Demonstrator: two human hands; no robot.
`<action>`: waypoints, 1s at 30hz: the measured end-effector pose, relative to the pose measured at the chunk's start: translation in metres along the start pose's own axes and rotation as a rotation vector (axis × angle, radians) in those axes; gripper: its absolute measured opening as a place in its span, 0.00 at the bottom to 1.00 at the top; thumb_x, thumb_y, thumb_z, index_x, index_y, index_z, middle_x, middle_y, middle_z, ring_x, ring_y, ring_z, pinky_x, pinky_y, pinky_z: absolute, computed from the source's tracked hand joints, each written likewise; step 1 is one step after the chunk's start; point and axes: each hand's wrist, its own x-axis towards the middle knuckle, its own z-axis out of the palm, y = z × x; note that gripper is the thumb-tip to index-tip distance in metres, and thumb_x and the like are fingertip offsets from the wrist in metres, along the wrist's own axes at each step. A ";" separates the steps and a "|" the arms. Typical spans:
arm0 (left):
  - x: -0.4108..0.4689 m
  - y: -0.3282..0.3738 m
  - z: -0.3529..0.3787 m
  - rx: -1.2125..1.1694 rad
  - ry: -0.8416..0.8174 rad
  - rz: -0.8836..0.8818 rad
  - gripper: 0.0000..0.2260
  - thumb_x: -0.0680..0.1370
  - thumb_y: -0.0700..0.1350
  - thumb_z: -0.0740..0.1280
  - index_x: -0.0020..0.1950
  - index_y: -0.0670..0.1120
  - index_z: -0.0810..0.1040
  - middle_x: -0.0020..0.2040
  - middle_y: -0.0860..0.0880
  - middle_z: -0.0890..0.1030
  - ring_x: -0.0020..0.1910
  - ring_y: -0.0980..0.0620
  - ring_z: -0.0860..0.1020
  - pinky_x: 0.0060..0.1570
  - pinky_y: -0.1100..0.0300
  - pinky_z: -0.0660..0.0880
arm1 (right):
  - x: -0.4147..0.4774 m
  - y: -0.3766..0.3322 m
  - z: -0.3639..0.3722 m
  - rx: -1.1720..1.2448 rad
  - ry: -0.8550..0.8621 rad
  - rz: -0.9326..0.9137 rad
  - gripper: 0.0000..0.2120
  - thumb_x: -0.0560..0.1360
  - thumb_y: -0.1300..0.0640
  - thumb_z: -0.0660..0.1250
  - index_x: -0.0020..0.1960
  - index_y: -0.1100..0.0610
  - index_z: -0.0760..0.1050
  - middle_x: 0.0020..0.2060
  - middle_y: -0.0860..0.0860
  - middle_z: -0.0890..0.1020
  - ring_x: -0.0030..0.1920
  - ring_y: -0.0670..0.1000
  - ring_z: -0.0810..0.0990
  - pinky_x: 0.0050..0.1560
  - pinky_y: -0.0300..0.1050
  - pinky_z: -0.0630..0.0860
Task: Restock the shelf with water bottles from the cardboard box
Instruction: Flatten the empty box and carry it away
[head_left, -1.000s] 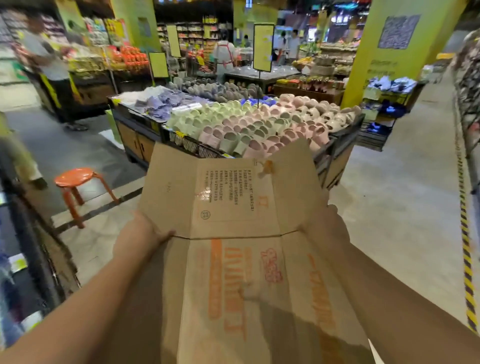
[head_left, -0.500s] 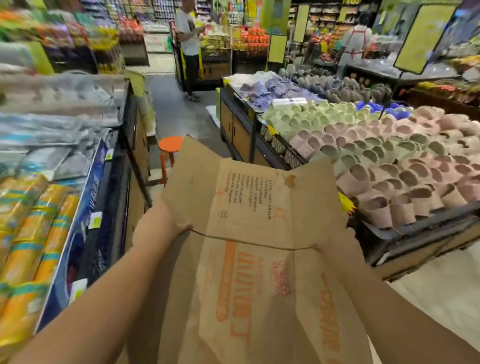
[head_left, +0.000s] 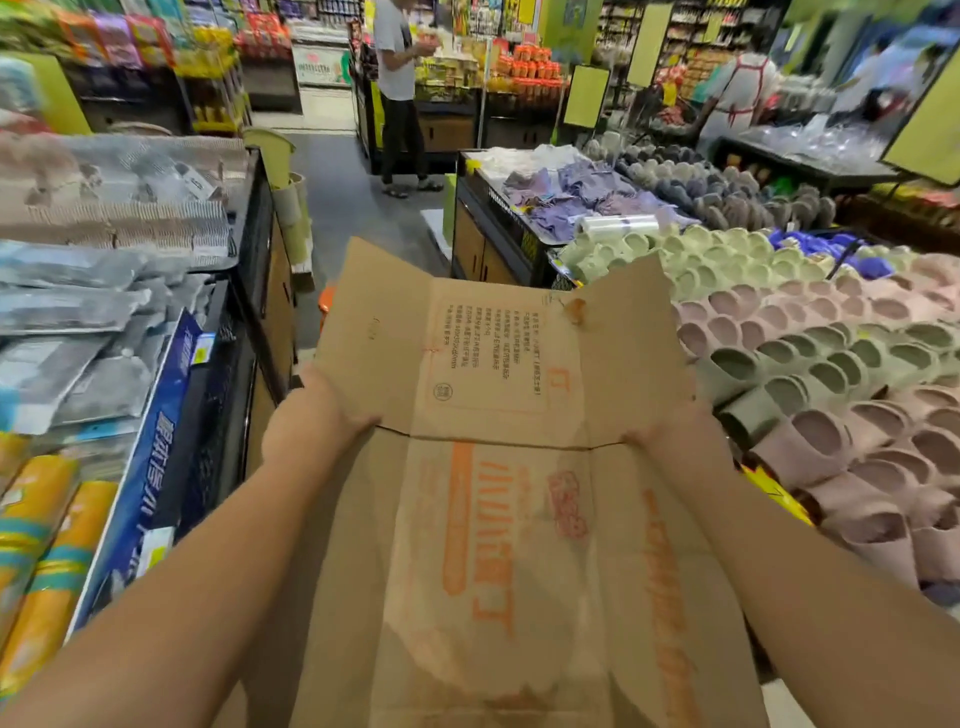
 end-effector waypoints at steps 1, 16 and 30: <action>0.013 0.000 0.002 -0.015 0.001 -0.020 0.46 0.69 0.62 0.77 0.71 0.37 0.57 0.55 0.35 0.79 0.56 0.34 0.78 0.44 0.45 0.74 | 0.014 -0.008 0.004 -0.031 -0.005 -0.011 0.35 0.70 0.36 0.74 0.63 0.63 0.75 0.56 0.62 0.74 0.44 0.57 0.73 0.45 0.49 0.72; 0.191 0.003 0.000 -0.094 0.242 -0.382 0.28 0.69 0.57 0.71 0.60 0.42 0.67 0.41 0.45 0.77 0.39 0.43 0.76 0.38 0.52 0.74 | 0.270 -0.234 0.065 0.097 -0.125 -0.374 0.53 0.68 0.42 0.79 0.79 0.64 0.54 0.59 0.62 0.72 0.59 0.64 0.77 0.56 0.56 0.75; 0.331 -0.047 -0.007 0.028 0.269 -0.530 0.46 0.70 0.58 0.78 0.73 0.38 0.56 0.57 0.34 0.78 0.58 0.33 0.78 0.44 0.46 0.71 | 0.377 -0.392 0.156 0.078 -0.233 -0.452 0.62 0.68 0.40 0.79 0.80 0.51 0.35 0.67 0.62 0.69 0.60 0.66 0.77 0.52 0.58 0.78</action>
